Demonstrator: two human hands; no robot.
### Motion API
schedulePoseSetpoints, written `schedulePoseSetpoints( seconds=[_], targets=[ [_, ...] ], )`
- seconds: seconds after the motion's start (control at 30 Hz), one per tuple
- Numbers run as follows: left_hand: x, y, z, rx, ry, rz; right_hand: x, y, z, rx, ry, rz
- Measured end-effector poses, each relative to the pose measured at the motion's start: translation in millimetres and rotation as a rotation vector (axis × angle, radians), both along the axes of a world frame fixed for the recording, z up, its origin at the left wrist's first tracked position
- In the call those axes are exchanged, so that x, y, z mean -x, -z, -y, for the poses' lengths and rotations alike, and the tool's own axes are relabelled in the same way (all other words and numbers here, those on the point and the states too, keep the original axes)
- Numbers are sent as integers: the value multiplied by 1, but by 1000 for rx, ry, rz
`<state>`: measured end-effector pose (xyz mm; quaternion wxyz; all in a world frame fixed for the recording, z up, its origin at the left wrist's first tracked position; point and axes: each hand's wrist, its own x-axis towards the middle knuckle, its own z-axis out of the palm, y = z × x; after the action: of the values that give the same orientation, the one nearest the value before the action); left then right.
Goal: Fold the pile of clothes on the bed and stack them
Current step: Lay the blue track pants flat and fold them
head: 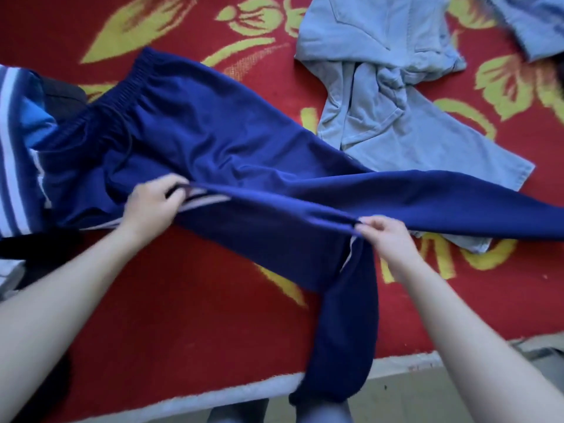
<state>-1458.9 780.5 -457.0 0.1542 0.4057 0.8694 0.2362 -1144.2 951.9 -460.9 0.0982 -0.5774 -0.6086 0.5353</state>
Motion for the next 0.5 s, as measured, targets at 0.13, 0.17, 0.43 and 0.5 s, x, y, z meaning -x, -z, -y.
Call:
schedulePoseSetpoints(
  seconds=[0.13, 0.17, 0.43, 0.5],
  targets=[
    [-17, -20, -76, 202, -29, -315, -1, 14, -74, -276, -36, 317],
    [-34, -17, -83, 246, 38, -323, -10, 18, -87, -343, -82, 430],
    [-210, 47, -113, 310, 757, -389, -202, 51, -127, -565, -672, 914],
    [-256, 55, -137, 262, 822, -424, -235, 56, -138, -500, -691, 984]
  ],
)
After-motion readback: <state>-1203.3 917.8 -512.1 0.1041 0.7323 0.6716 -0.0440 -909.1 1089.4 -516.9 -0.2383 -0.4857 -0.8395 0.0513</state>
